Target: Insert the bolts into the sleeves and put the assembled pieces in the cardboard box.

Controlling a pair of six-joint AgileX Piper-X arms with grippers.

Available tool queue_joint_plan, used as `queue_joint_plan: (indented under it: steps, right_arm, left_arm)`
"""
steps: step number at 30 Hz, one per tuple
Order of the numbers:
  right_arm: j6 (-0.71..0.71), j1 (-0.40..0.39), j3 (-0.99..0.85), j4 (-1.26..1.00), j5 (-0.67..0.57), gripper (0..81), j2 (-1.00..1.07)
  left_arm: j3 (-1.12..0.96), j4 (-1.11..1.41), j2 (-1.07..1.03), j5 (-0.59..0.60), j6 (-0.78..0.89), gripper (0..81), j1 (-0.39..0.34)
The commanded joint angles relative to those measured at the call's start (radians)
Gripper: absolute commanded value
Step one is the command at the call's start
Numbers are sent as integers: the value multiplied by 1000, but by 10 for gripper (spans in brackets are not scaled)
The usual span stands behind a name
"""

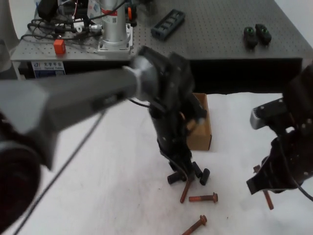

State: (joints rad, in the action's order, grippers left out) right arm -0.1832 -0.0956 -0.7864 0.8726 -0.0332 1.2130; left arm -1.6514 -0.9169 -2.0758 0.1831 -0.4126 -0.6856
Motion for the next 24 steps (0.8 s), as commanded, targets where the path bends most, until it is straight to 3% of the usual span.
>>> queue_joint_plan:
  steps: [1,10,12,16,24]
  right_arm:
    - [12,6,4,-2,-15,13,-55]
    - [12,6,4,-2,-15,13,-66]
    - [12,6,4,-2,-15,13,-66]
    - [12,6,4,-6,-15,13,-65]
    - [143,4,6,-202,-181,13,-116]
  left_arm:
    - [-73,-64,-88,-137,-45,357,-39]
    - [-72,-79,-123,-142,-56,352,-39]
    - [-72,-79,-123,-142,-55,294,-39]
    - [-72,-79,-123,-92,-48,21,-39]
    - [-3,-121,16,32,149,7,-18]
